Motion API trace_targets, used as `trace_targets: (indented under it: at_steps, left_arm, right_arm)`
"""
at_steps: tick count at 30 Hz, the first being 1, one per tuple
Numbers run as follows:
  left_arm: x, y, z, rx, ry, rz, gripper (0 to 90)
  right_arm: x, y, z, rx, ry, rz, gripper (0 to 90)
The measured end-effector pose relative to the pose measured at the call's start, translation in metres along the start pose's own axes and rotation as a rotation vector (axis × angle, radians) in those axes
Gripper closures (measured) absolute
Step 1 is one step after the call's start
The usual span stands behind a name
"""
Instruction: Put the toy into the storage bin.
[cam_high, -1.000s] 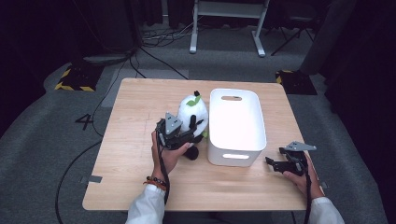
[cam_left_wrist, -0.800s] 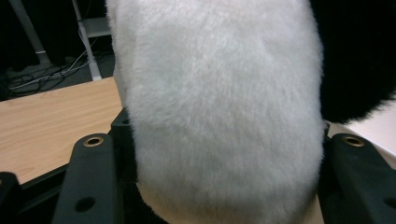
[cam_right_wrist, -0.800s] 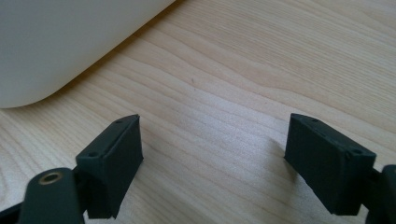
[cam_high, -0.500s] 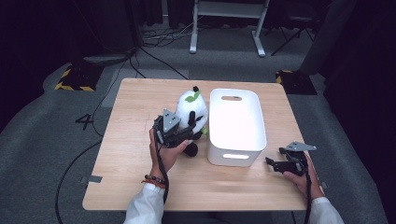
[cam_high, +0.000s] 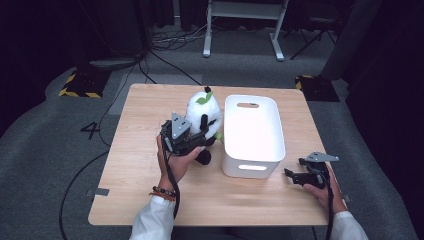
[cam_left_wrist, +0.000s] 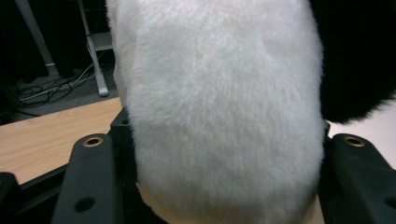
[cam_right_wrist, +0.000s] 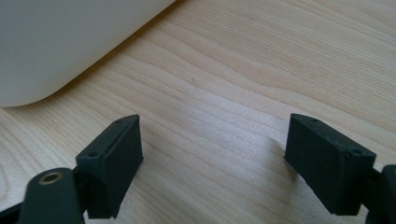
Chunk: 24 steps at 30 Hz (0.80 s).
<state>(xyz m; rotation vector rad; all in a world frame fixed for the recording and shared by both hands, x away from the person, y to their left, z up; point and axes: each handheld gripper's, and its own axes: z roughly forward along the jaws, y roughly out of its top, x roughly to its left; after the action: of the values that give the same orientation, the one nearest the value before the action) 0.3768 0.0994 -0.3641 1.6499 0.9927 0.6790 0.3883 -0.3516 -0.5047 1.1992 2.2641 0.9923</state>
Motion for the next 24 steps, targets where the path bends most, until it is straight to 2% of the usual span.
trace_targets:
  at_steps: [12,20,24]
  left_arm:
    - [-0.007,0.022,-0.013,-0.036,-0.009,0.02,37.8]
    - [-0.009,0.03,-0.014,-0.044,-0.009,0.017,37.7]
    - [-0.013,0.037,-0.015,-0.057,-0.015,0.029,37.6]
  right_arm:
    - [0.0,0.0,0.0,-0.001,0.002,-0.002,18.9]
    - [0.0,0.0,0.0,-0.001,0.002,-0.002,18.9]
    - [0.0,0.0,0.0,-0.001,0.002,-0.002,18.9]
